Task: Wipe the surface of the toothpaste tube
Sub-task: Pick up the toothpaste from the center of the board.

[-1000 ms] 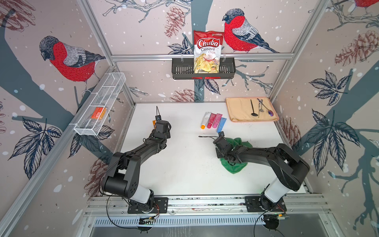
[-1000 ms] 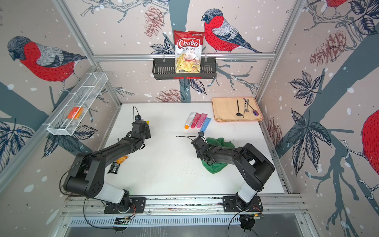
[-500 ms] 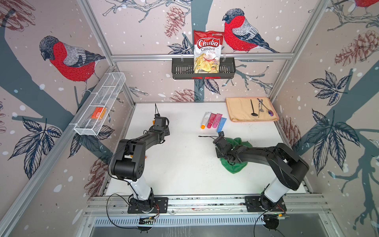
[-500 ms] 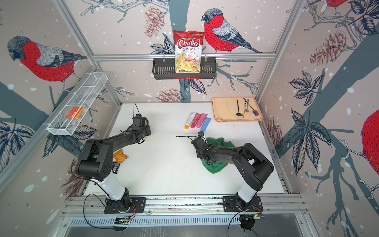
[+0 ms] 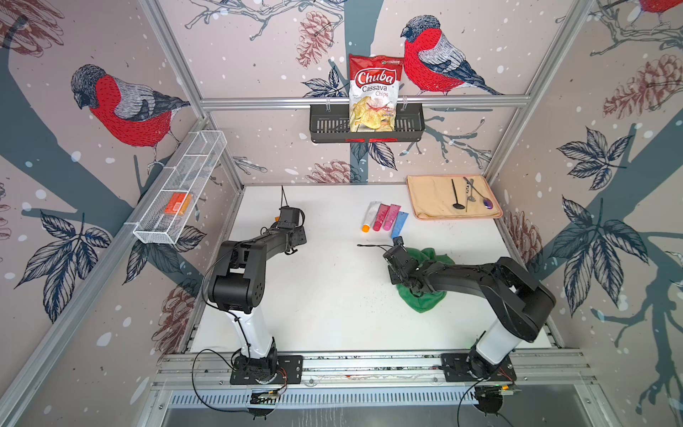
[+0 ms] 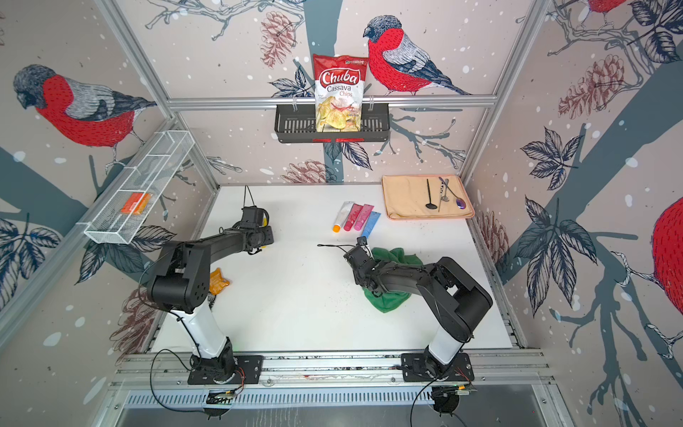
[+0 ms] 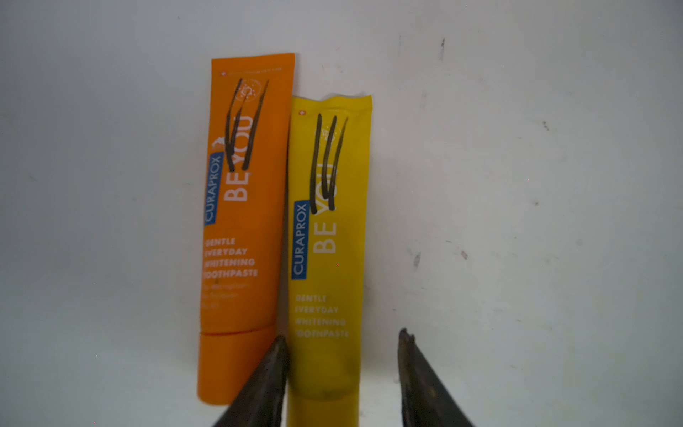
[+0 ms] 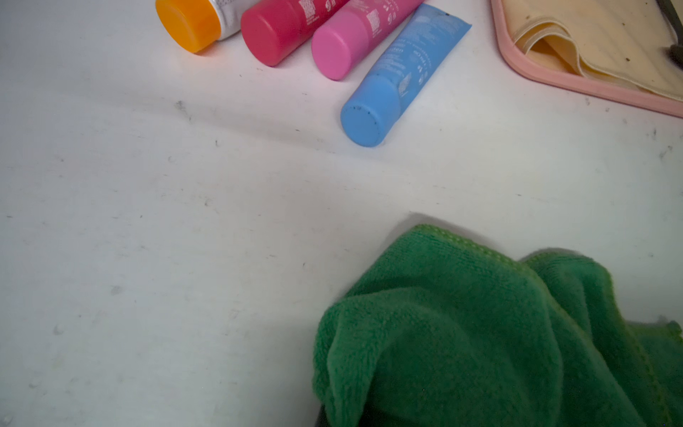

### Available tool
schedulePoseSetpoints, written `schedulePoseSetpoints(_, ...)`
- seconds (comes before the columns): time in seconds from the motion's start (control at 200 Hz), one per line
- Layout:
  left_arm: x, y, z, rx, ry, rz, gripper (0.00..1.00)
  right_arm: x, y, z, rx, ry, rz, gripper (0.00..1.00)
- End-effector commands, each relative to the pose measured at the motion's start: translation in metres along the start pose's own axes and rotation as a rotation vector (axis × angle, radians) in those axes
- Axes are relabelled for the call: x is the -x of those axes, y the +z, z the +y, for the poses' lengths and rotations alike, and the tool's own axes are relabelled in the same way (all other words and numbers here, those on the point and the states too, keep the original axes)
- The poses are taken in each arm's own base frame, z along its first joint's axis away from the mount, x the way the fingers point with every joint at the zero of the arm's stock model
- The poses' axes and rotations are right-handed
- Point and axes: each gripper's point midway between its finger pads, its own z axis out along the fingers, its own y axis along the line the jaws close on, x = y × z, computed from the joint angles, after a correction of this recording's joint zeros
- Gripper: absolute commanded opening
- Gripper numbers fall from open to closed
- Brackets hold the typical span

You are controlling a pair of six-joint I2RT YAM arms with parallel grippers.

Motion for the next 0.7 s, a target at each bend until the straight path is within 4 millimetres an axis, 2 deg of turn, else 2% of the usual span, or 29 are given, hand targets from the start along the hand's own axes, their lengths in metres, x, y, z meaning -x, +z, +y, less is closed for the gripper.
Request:
schedulePoseSetpoints(0.0, -0.008, 0.003, 0.003, 0.009, 0.014, 0.047, 0.46, -0.003, 0.001, -0.001, -0.009, -0.007, 0.012, 0.0)
schedulePoseSetpoints(0.2, -0.017, 0.014, 0.002, 0.011, 0.042, 0.103, 0.39, -0.002, 0.0, -0.001, -0.005, -0.008, 0.009, 0.0)
schedulePoseSetpoints(0.445, -0.019, 0.013, -0.003, -0.019, 0.055, 0.114, 0.16, 0.0, -0.004, -0.002, -0.009, -0.001, -0.005, 0.0)
schedulePoseSetpoints(0.56, -0.018, -0.004, -0.022, -0.093, 0.085, 0.072, 0.11, 0.006, -0.016, -0.01, -0.003, 0.035, -0.042, 0.0)
schedulePoseSetpoints(0.65, -0.016, -0.032, -0.052, -0.179, 0.126, 0.012, 0.11, 0.012, -0.028, -0.018, 0.046, 0.091, -0.082, 0.0)
schedulePoseSetpoints(0.695, -0.03, -0.042, -0.066, -0.213, 0.159, 0.013, 0.11, 0.015, -0.035, -0.018, 0.102, 0.125, -0.101, 0.0)
